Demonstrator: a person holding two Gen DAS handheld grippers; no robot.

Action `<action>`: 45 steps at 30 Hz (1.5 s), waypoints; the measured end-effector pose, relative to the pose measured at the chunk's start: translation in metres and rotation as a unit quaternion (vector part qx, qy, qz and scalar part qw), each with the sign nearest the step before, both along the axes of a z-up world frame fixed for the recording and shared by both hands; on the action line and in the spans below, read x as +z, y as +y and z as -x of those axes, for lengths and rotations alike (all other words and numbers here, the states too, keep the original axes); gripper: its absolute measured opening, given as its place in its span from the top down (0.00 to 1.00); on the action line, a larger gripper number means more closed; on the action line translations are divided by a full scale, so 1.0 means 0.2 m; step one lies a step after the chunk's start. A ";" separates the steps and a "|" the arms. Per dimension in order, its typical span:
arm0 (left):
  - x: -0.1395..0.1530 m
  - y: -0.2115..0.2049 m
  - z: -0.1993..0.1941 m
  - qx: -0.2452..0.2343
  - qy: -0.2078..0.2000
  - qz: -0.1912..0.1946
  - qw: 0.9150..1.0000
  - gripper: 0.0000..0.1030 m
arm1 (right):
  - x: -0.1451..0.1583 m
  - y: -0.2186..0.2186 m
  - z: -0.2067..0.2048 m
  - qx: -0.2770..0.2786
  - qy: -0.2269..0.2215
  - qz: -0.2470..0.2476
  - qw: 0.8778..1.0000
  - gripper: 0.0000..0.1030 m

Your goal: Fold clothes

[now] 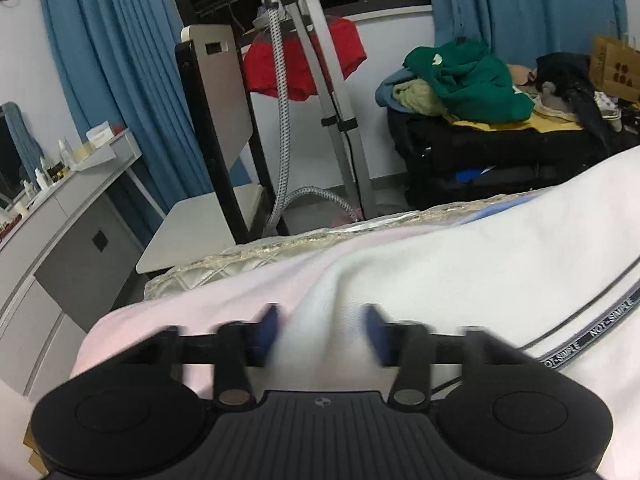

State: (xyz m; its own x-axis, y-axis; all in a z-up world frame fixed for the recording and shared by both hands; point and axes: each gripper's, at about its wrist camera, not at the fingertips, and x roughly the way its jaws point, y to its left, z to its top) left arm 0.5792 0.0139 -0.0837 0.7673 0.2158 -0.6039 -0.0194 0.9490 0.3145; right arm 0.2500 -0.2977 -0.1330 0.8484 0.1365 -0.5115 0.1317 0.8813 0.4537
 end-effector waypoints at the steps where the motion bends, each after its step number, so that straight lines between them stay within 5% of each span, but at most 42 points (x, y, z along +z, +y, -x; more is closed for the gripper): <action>1: 0.03 -0.02 0.05 -0.010 -0.005 -0.003 1.000 0.94 | 0.00 -0.01 0.00 -0.005 -0.001 -0.002 1.000 0.23; 6: 0.22 -0.12 0.37 -0.070 -0.036 -0.013 0.997 0.98 | 0.02 -0.06 0.01 -0.018 -0.004 0.000 1.000 0.23; 12: 0.45 -0.24 1.11 -0.169 -0.093 0.010 0.981 0.98 | 0.09 -0.06 0.05 -0.015 -0.029 0.009 0.999 0.23; 16: 0.40 -0.29 1.71 -0.215 -0.133 0.033 0.967 0.98 | 0.15 -0.07 0.09 -0.013 -0.045 0.032 0.998 0.23; 21: 0.08 -0.26 2.16 -0.236 -0.086 0.053 0.966 0.97 | 0.21 -0.14 0.17 -0.023 -0.045 0.012 0.999 0.23; 25: -0.16 -0.25 2.27 -0.217 -0.038 0.062 0.974 0.97 | 0.29 -0.22 0.26 -0.030 -0.057 -0.026 0.998 0.23; 29: -0.19 -0.25 2.25 -0.228 -0.021 0.062 0.971 0.95 | 0.33 -0.24 0.23 0.006 -0.058 -0.089 0.994 0.21; 32: -0.21 -0.21 2.26 -0.227 -0.012 0.081 0.970 0.94 | 0.32 -0.15 0.17 0.068 -0.053 -0.086 0.993 0.21; 40: -0.25 -0.27 2.31 -0.252 -0.016 0.043 0.966 0.89 | 0.27 0.20 0.07 0.185 -0.064 0.017 0.980 0.22; 45: -0.29 -0.31 2.28 -0.262 -0.015 0.029 0.965 0.87 | 0.19 0.34 0.08 0.221 -0.032 0.055 0.973 0.23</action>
